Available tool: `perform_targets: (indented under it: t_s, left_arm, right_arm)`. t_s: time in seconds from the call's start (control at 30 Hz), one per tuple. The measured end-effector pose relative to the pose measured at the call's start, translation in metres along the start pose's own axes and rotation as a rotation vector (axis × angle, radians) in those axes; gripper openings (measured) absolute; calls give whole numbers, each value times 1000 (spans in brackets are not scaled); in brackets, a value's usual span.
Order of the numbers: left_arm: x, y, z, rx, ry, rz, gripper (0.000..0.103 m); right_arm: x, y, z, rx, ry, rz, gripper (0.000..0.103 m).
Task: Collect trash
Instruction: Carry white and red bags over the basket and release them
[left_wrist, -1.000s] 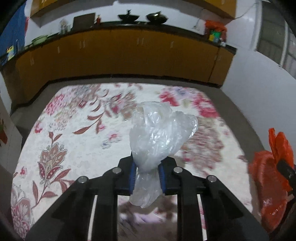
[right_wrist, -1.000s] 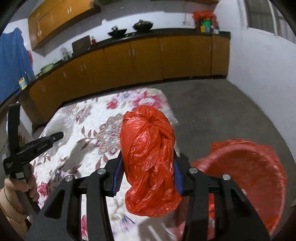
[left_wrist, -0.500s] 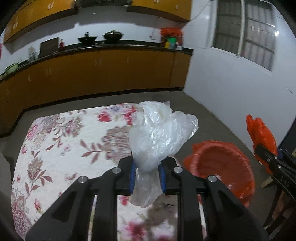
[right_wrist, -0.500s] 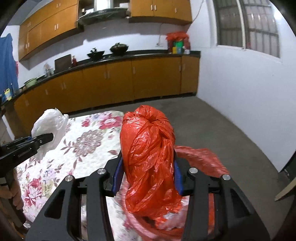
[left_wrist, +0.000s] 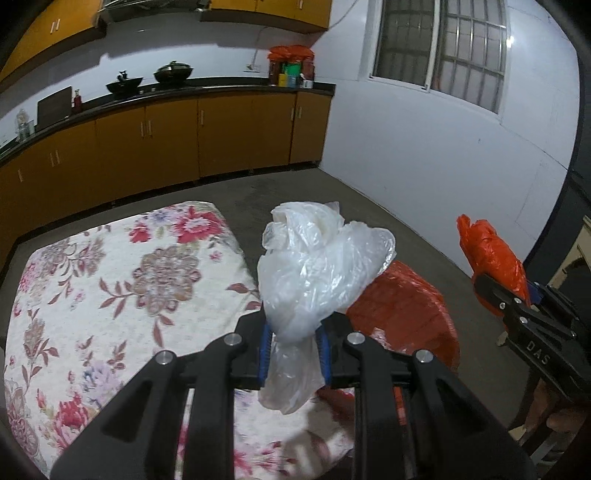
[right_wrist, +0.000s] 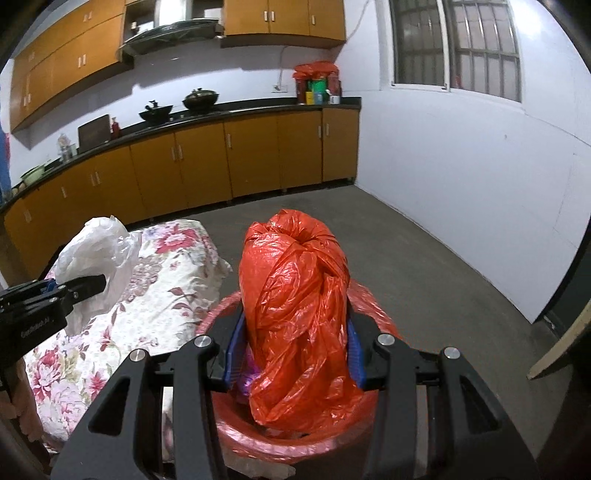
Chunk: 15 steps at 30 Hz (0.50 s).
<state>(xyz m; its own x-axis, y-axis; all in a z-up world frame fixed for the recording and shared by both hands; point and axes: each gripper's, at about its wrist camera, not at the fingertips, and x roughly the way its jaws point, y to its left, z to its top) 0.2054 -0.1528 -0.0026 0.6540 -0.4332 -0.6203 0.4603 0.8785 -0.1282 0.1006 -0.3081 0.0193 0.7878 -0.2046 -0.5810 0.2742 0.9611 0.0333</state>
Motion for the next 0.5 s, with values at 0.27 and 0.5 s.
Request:
perform_targets:
  t_s: [0.27,0.5]
  left_arm:
    - [15,-22,-3,25,28,-26,22]
    - [28,-36,-5,42,50,-39,22]
  right_arm:
    - [-2,-8,-3,29,2,-20,46]
    - [2,-21,-3,61,5,-9,46]
